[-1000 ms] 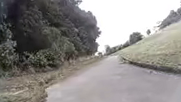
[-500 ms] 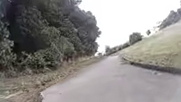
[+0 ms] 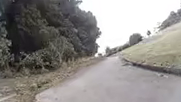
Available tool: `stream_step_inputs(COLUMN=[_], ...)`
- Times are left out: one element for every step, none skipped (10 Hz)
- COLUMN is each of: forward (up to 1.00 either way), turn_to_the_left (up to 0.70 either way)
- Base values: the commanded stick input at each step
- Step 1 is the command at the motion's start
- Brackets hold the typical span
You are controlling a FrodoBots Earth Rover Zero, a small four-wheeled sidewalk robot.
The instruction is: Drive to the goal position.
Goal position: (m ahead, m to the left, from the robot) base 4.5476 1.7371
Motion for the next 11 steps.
stream_step_inputs(forward=[0.45, 0.45, 0.45, 0.45, 0.45, 0.45, 0.45, 0.45, 0.45, 0.45, 0.45], turn_to_the_left=[0.0, 0.0, 0.0, 0.0, 0.0, 0.0, 0.0, 0.0, 0.0, 0.0, 0.0])
